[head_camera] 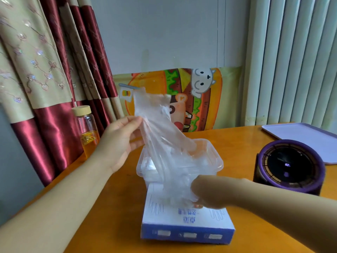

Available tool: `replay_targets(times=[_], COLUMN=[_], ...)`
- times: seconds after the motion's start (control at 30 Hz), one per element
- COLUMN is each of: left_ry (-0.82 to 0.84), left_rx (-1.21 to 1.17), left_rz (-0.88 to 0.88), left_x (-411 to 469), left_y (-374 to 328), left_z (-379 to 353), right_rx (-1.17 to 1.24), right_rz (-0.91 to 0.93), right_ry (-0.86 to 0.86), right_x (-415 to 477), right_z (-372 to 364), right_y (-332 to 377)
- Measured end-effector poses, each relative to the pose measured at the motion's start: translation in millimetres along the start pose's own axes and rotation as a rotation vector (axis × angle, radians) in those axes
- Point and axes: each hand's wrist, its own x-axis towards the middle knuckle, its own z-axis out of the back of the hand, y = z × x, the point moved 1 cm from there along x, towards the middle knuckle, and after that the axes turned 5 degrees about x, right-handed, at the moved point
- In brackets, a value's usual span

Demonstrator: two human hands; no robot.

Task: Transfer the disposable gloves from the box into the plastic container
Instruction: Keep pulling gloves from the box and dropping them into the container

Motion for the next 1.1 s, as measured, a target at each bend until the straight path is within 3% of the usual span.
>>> replay_targets(times=[0.2,0.4,0.5,0.7,0.8,1.0,1.1], left_ry=[-0.065,-0.003,0.058,0.217,0.318,0.448,0.448], left_rx=[-0.011,0.104,0.135,0.154,0.155,0.116,0.118], left_rz=[-0.136,-0.031,0.038,0.109,0.141,0.215,0.231], left_x=[12.0,20.1,26.0,38.1,40.5,46.0,52.4], left_y=[-18.0,-2.7,2.8,0.5,-2.0,-2.4,-1.7], left_z=[11.0,15.9,11.7,0.3,-5.6,-16.7,-14.7], right_rx=[0.070,0.256,0.312,0.379,0.455,0.599,0.556], right_rz=[0.017,0.007,0.058,0.149,0.160,0.211,0.210], right_ry=[-0.003,-0.010,-0.151,-0.601,-0.725,-0.489,-0.541], right_x=[1.1,-23.8,-32.9,-30.8,-19.3,-0.8,12.6], right_z=[3.8,66.2,93.7,139.8,156.0,171.1,179.3], right_y=[-1.8,-19.9,-23.2,-18.5,-16.5,-4.0,2.8])
